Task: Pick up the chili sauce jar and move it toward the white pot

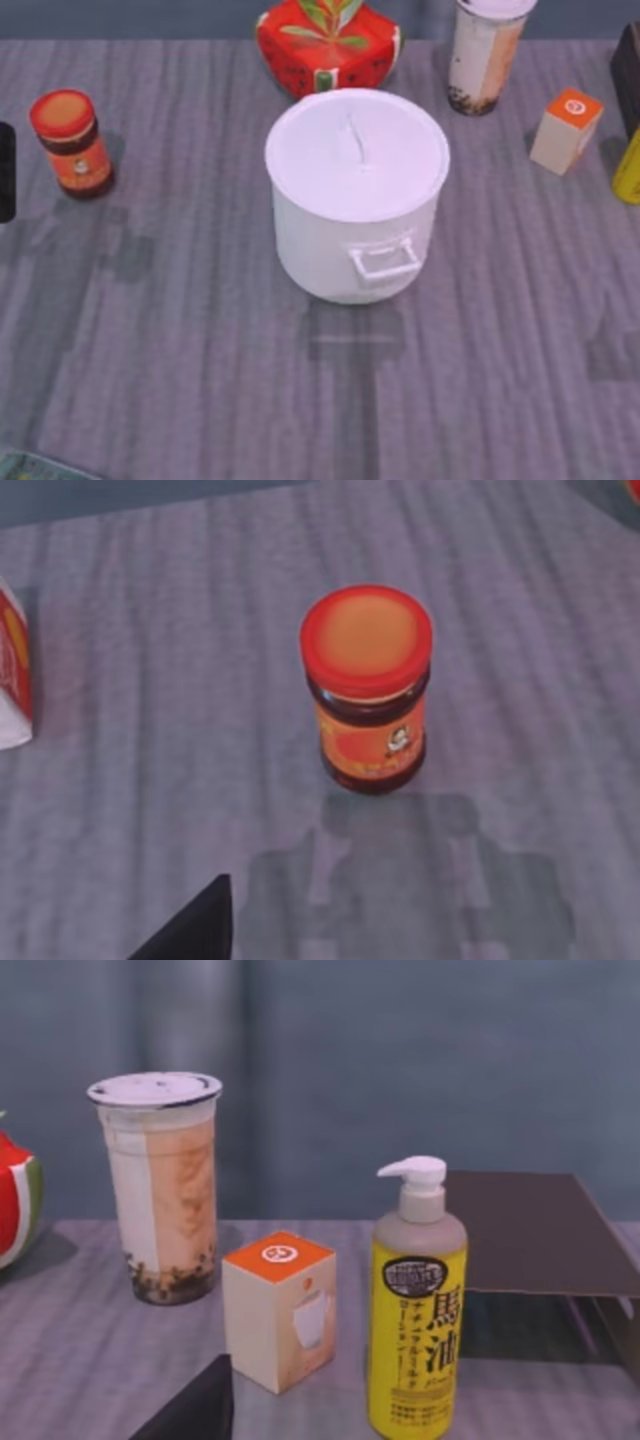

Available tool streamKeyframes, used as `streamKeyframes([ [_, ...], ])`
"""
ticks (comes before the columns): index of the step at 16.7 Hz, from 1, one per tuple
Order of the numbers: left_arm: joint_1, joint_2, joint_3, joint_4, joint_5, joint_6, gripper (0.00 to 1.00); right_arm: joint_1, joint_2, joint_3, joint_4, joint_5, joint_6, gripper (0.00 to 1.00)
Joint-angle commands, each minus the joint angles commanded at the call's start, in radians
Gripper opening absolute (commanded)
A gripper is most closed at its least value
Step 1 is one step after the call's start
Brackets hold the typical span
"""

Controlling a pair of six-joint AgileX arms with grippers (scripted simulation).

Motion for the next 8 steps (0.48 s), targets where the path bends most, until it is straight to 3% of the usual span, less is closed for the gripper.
streamKeyframes([
  [8,0.001,0.738,0.753,-0.439,0.011,0.123,1.00,0.000,0.000,0.000,0.000,0.000,0.000,1.00],
])
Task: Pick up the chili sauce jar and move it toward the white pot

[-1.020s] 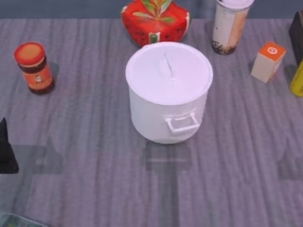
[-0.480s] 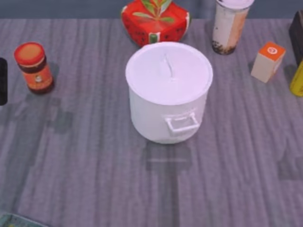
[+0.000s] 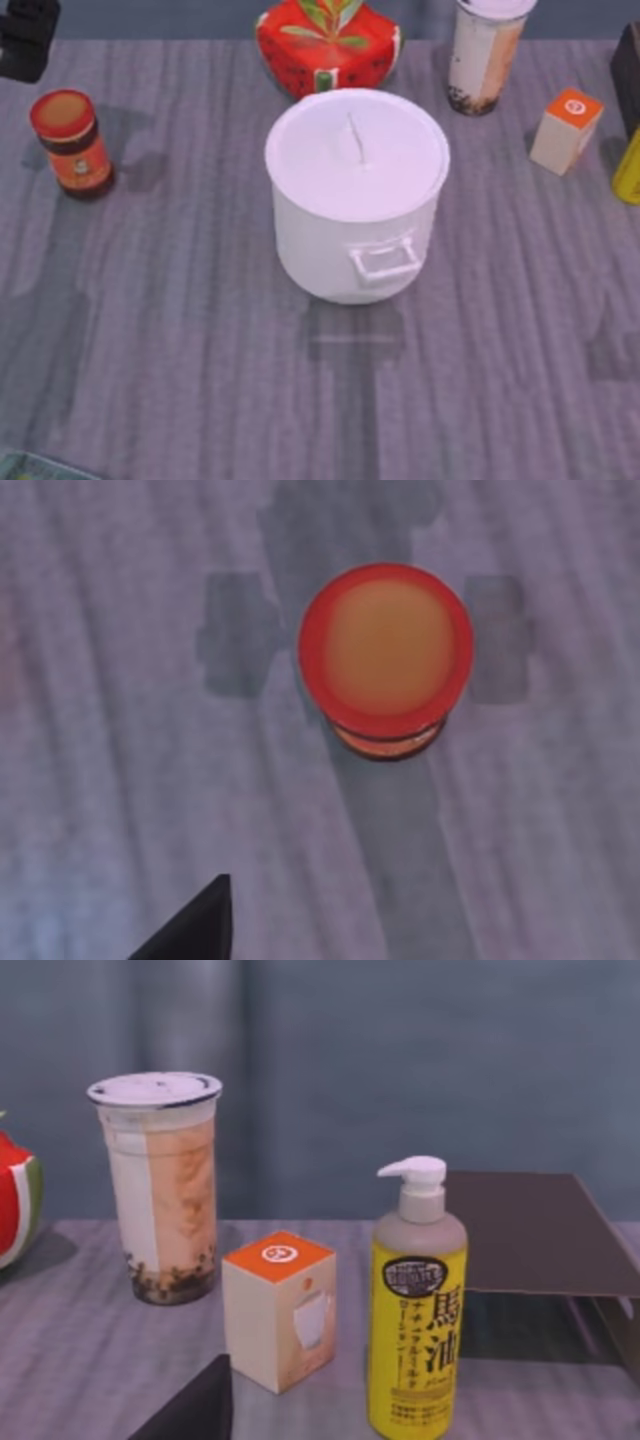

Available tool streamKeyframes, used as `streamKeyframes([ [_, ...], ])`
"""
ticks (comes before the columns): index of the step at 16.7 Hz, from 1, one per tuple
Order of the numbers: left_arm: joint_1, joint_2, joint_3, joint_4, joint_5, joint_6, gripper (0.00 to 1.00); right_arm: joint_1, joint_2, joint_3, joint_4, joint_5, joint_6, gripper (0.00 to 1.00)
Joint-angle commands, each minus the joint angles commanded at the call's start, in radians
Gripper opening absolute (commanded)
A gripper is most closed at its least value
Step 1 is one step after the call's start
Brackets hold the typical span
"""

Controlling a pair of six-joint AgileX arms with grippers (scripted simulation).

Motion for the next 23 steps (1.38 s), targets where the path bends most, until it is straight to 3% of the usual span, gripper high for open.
streamKeyframes([
  [6,0.005,0.488,0.485,-0.272,-0.004,0.075,1.00,0.000,0.000,0.000,0.000,0.000,0.000,1.00],
  [11,0.011,0.757,0.745,-0.412,-0.012,0.112,1.00,0.000,0.000,0.000,0.000,0.000,0.000,1.00],
  [23,0.010,0.833,0.773,-0.406,-0.015,0.119,1.00,0.000,0.000,0.000,0.000,0.000,0.000,1.00],
])
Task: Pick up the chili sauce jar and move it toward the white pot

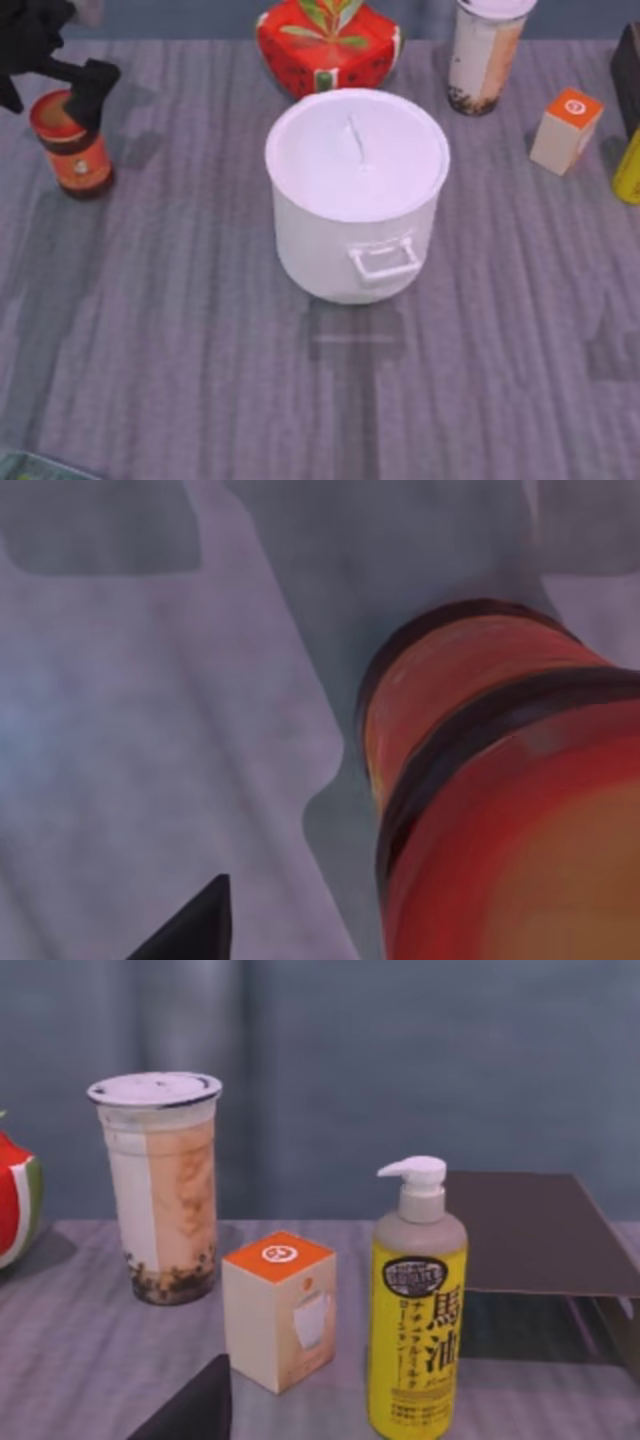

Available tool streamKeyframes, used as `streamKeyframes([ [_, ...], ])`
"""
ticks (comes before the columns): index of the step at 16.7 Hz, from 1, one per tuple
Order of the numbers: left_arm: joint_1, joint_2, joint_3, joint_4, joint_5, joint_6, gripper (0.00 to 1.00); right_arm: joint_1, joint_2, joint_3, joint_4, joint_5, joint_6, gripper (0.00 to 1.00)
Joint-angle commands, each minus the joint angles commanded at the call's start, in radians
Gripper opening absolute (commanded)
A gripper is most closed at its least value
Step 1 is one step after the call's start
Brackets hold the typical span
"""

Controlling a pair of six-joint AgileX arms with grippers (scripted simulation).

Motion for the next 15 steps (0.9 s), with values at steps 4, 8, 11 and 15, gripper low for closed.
streamKeyframes([
  [4,0.000,0.000,-0.133,0.133,0.000,0.000,1.00,0.000,0.000,0.000,0.000,0.000,0.000,1.00],
  [8,0.000,0.002,-0.155,0.155,0.000,0.001,1.00,0.000,0.000,0.000,0.000,0.000,0.000,1.00],
  [11,0.000,0.002,-0.155,0.155,0.000,0.001,0.85,0.000,0.000,0.000,0.000,0.000,0.000,1.00],
  [15,0.000,0.002,-0.155,0.155,0.000,0.001,0.55,0.000,0.000,0.000,0.000,0.000,0.000,1.00],
])
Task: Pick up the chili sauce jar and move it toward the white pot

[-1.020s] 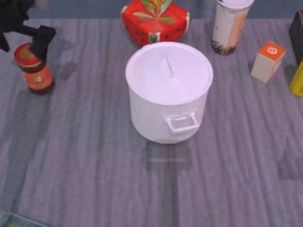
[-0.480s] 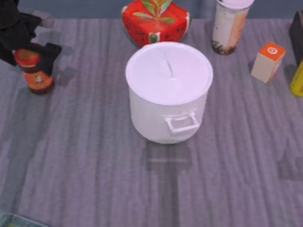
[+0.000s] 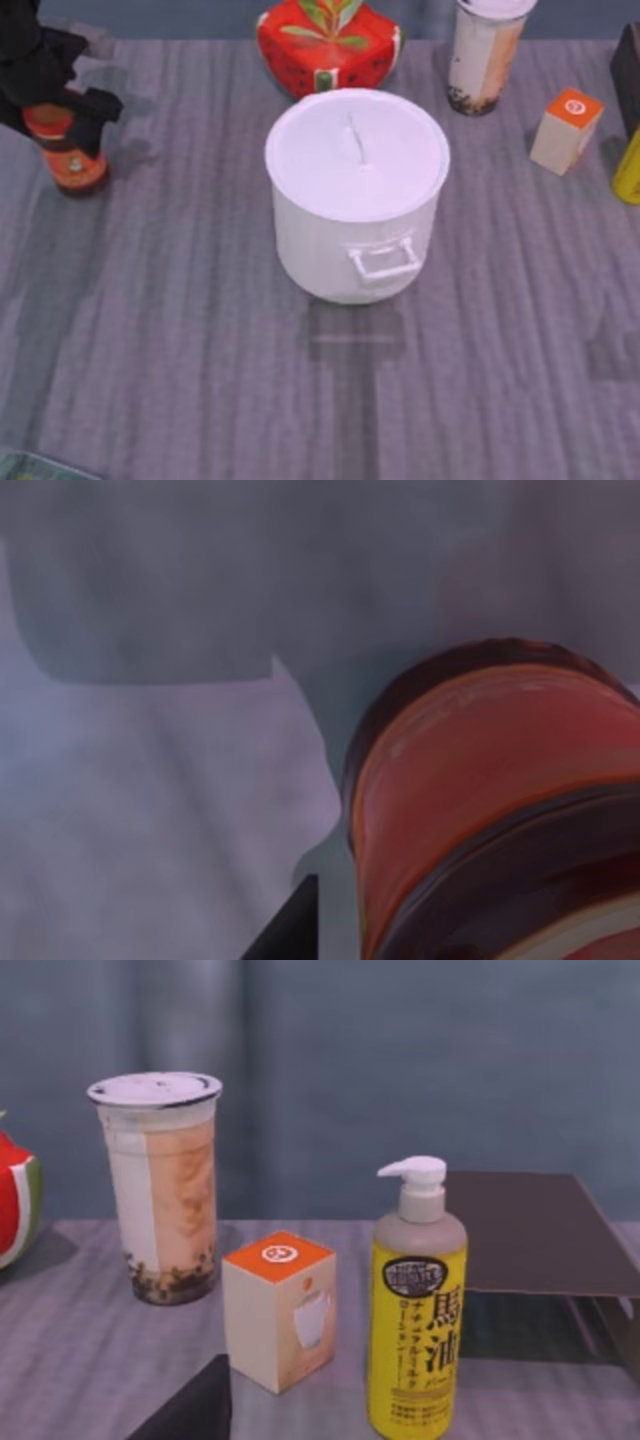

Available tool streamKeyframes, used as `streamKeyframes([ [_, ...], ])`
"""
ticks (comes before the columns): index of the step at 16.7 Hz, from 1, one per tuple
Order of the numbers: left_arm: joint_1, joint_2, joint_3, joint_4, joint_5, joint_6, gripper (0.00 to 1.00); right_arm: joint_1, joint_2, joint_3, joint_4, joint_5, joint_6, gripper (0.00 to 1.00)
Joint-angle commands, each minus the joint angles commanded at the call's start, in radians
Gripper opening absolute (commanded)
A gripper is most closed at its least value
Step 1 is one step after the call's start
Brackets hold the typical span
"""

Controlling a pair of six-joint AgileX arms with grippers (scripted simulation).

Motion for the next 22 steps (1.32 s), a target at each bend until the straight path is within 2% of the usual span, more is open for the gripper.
streamKeyframes([
  [7,0.000,0.000,0.000,0.000,0.000,0.000,0.02,0.000,0.000,0.000,0.000,0.000,0.000,1.00],
  [17,-0.001,-0.003,-0.002,-0.001,-0.001,0.001,0.00,0.000,0.000,0.000,0.000,0.000,0.000,1.00],
  [22,0.010,-0.170,-0.146,-0.026,-0.003,-0.001,0.00,0.000,0.000,0.000,0.000,0.000,0.000,1.00],
])
